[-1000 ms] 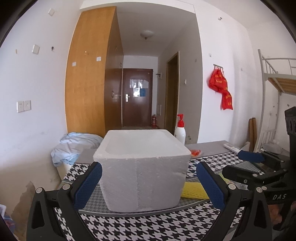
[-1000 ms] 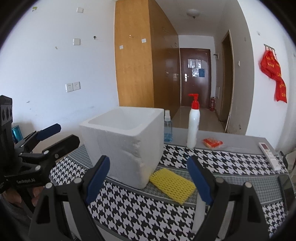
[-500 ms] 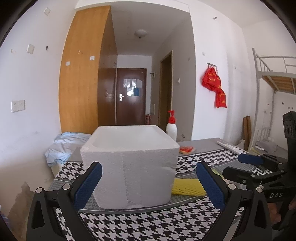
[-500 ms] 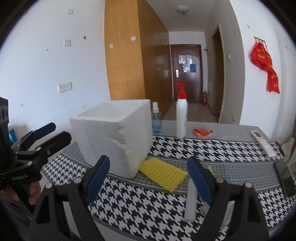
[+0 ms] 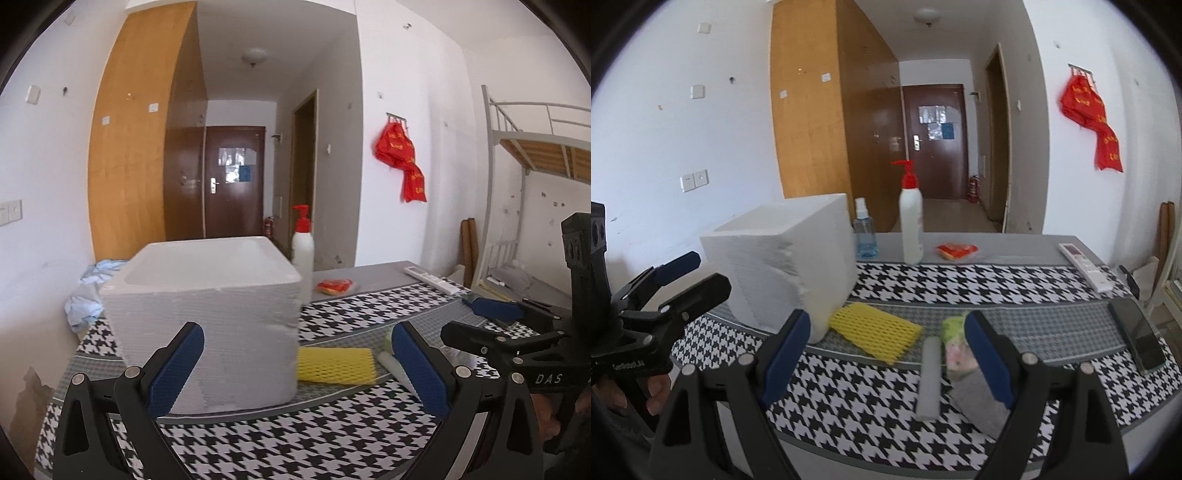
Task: Organize soft objects
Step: 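Move the right gripper toward the gray cloth on the table, then lower the left gripper toward the yellow mesh pad while the right approaches the gray cloth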
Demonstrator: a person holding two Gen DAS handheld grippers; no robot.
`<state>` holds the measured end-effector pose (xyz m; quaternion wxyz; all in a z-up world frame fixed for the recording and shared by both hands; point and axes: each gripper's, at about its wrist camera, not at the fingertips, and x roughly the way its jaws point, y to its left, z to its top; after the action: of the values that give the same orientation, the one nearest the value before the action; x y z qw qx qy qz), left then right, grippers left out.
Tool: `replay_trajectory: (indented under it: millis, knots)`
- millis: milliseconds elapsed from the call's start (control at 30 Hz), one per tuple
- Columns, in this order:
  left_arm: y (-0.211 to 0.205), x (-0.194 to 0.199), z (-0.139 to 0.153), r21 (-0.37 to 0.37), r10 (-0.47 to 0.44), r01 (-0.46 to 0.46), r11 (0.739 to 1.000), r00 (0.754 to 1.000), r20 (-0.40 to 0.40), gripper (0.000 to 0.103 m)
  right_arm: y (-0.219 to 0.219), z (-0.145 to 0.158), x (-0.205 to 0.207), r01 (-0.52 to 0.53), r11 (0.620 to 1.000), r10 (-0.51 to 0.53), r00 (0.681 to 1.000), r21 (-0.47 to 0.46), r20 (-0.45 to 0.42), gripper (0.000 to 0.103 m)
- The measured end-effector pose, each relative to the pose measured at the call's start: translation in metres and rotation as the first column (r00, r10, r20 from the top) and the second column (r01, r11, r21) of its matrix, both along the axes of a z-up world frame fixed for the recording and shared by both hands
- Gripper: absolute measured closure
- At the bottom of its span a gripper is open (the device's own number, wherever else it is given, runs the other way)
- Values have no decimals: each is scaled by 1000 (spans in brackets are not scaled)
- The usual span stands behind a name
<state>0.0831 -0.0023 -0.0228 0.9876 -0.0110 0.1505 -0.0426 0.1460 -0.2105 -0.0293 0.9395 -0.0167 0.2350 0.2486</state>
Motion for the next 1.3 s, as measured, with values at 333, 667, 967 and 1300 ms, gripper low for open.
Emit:
replay_trajectory:
  millis: [333, 667, 967, 1300]
  knots:
    - [-22, 6, -3, -11, -54, 54, 999, 998, -17, 1, -25, -3, -5, 53, 999, -53, 999, -7, -12, 14]
    - [-42, 15, -8, 6, -101, 102, 995, 994, -50, 1, -41, -10, -4, 88, 996, -89, 996, -12, -30, 14]
    - [-51, 19, -11, 10, -123, 124, 992, 990, -66, 1, -50, -12, -3, 104, 995, -104, 994, -1, -39, 4]
    - [-63, 32, -13, 6, -145, 147, 989, 985, -93, 1, -58, -19, 4, 121, 993, -121, 990, 0, -71, 1]
